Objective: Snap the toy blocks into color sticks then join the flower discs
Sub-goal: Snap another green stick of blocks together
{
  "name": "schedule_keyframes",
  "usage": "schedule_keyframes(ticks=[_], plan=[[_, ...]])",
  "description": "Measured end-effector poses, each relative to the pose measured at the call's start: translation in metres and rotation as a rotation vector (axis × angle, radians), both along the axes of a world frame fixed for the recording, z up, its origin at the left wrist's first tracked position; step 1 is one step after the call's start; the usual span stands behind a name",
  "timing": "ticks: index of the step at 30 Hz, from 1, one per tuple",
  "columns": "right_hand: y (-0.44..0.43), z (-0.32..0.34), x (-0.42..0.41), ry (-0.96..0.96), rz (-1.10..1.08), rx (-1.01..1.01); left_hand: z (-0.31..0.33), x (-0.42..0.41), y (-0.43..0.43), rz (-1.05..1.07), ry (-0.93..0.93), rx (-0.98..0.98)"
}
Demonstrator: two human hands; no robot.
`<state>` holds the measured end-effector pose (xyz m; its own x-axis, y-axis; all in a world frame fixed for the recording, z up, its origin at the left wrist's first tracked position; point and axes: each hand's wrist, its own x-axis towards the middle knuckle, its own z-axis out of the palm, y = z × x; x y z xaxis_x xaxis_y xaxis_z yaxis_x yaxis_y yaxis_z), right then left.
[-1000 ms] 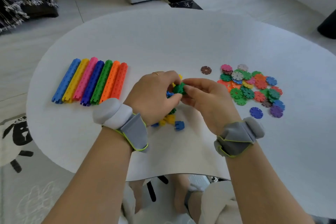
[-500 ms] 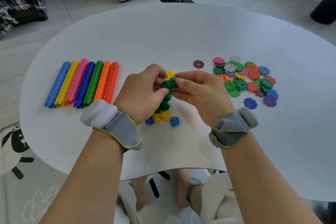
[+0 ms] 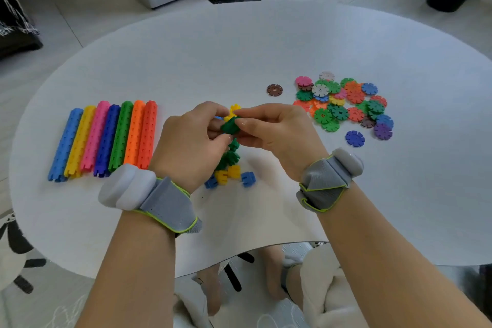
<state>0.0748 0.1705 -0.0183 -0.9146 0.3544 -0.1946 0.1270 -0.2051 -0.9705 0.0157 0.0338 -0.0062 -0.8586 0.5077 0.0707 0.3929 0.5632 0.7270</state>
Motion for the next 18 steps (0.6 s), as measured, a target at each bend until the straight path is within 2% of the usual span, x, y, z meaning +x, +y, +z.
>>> schedule_keyframes(ticks=[7, 10, 13, 18], plan=[[-0.004, -0.004, -0.003, -0.058, 0.07, 0.219, 0.0, 0.0, -0.008, 0.009, 0.01, -0.034], [-0.004, -0.007, -0.002, -0.075, 0.023, 0.517, 0.001, -0.007, -0.015, 0.066, -0.022, -0.054], [0.0, -0.011, -0.002, -0.119, 0.092, 0.841, 0.001, -0.008, -0.018, 0.074, -0.004, -0.113], [-0.001, -0.016, -0.006, -0.189, 0.193, 0.977, 0.0, -0.006, -0.014, 0.043, 0.026, -0.206]])
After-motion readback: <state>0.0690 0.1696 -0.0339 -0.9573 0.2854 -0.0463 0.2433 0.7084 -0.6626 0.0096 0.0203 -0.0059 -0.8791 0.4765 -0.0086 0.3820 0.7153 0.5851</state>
